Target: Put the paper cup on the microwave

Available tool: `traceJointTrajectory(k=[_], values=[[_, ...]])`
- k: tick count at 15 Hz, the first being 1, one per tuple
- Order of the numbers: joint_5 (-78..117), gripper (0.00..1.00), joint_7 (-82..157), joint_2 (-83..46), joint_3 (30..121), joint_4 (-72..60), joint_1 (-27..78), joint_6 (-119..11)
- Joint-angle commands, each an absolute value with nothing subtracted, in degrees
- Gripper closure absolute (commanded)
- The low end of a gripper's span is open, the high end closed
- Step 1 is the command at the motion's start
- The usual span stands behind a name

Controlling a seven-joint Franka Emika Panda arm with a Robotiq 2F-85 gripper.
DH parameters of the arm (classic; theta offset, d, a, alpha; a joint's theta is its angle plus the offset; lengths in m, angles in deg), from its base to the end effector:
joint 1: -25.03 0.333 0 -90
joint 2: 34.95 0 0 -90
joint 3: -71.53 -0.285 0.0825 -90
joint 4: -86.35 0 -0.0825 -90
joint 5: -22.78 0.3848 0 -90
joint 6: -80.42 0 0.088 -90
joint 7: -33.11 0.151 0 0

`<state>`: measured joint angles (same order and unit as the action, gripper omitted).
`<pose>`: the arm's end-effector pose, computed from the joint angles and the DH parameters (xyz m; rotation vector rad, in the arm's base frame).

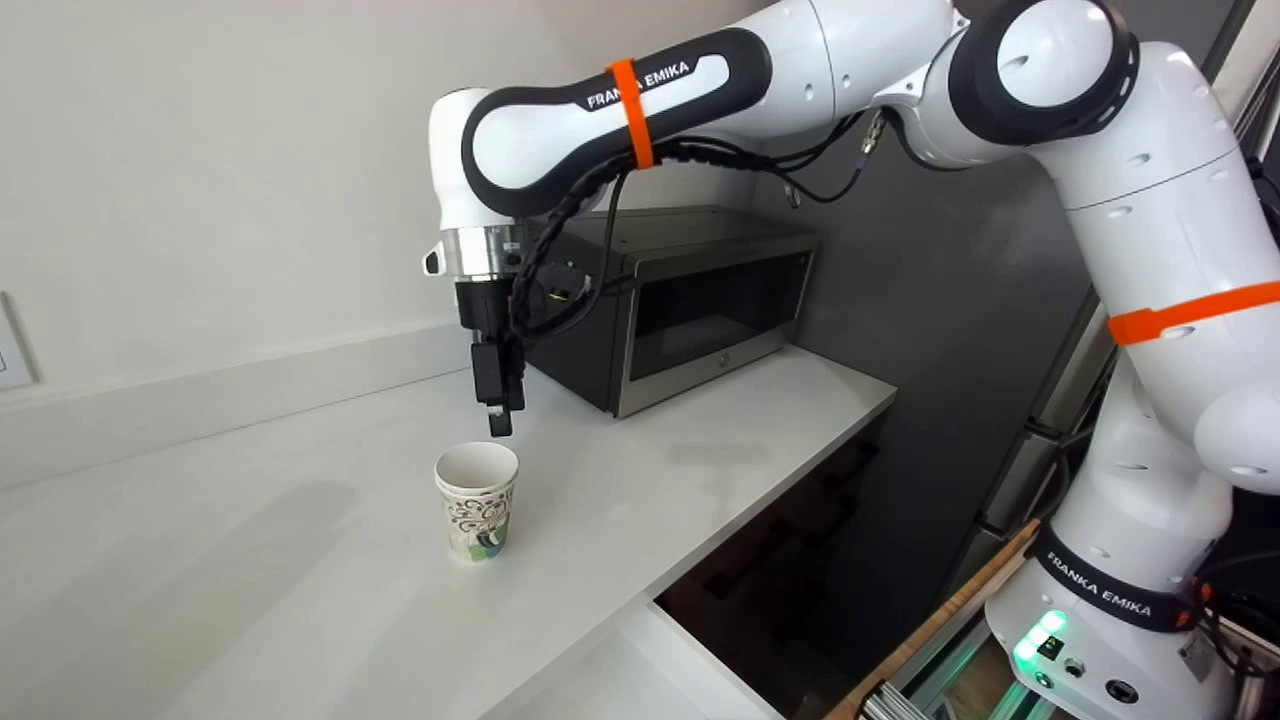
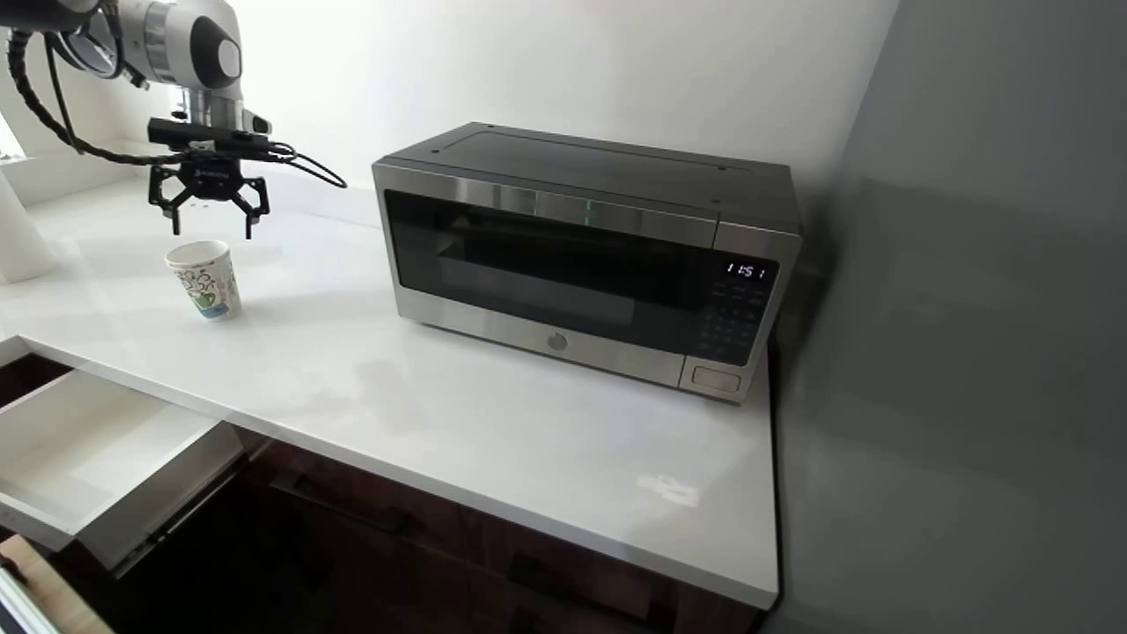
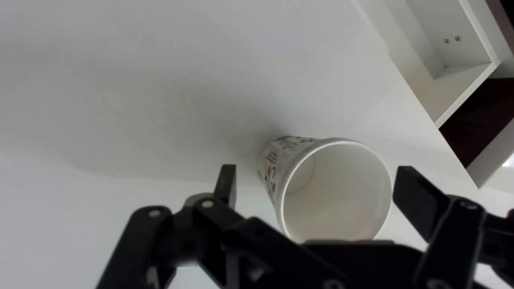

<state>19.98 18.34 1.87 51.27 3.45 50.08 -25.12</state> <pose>0.4884 0.4490 0.2455 -2.6246 -1.4738 0.3726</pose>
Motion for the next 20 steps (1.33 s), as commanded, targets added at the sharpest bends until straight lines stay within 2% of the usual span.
traceJointTrajectory(k=[1,5,7,9,10,11,13,18,19,20], values=[[19.46,0.0,19.68,1.45,52.2,3.75,51.0,-24.91],[18.92,0.0,18.85,4.48,52.37,6.1,51.49,-26.21],[19.23,0.06,17.94,6.35,52.15,7.34,51.64,-27.11],[19.11,0.19,18.3,7.66,52.32,8.53,52.11,-27.22],[19.3,0.29,18.67,8.27,52.39,8.96,52.19,-27.15],[19.48,0.3,18.55,8.86,52.36,9.36,52.14,-27.14],[19.83,0.53,18.58,9.8,52.31,9.86,52.04,-27.32],[19.63,0.92,19.53,10.15,52.53,10.37,52.31,-26.9],[19.72,0.98,19.57,10.05,52.48,10.36,52.29,-26.78],[20.0,1.0,18.68,9.77,52.05,10.43,52.1,-25.54]])
